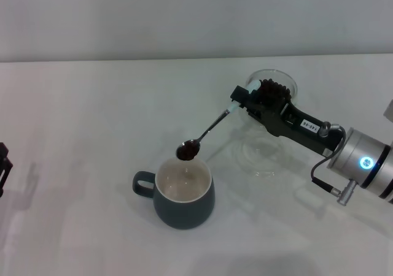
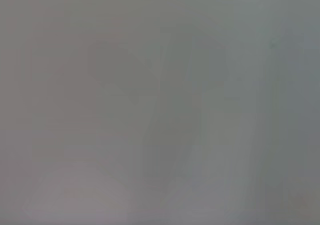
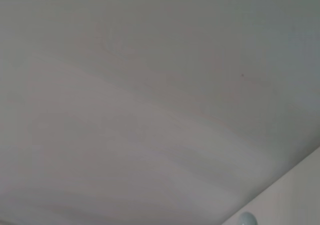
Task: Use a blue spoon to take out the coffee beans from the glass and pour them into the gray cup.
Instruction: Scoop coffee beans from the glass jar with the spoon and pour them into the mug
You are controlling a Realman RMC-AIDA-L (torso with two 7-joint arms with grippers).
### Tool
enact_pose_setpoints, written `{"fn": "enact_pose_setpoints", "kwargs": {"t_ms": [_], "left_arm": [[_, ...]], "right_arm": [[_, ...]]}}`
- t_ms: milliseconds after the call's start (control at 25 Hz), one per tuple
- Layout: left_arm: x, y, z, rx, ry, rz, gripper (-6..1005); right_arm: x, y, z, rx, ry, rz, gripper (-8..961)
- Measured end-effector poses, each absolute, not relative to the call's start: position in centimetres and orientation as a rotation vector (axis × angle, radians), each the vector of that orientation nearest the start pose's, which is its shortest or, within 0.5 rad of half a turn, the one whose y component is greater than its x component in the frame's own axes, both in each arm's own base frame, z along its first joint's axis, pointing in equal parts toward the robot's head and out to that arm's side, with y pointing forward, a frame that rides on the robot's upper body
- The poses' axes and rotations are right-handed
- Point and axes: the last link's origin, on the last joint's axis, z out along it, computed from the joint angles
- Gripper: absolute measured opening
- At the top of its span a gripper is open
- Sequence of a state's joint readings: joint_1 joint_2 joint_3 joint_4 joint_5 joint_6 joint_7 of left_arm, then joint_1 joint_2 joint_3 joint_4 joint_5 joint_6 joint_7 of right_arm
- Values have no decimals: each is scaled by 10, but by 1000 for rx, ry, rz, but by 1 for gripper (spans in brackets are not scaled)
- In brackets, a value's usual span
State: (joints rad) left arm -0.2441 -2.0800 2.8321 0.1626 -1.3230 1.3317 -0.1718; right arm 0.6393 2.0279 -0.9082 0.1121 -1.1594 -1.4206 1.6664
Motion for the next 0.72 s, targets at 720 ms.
{"fn": "enact_pose_setpoints", "kwargs": {"t_ms": [720], "left_arm": [[-365,249,-25,-1566,-640,-681,757]], "right_arm": [[261,323,-54,-2141,1336,1334,142]]}}
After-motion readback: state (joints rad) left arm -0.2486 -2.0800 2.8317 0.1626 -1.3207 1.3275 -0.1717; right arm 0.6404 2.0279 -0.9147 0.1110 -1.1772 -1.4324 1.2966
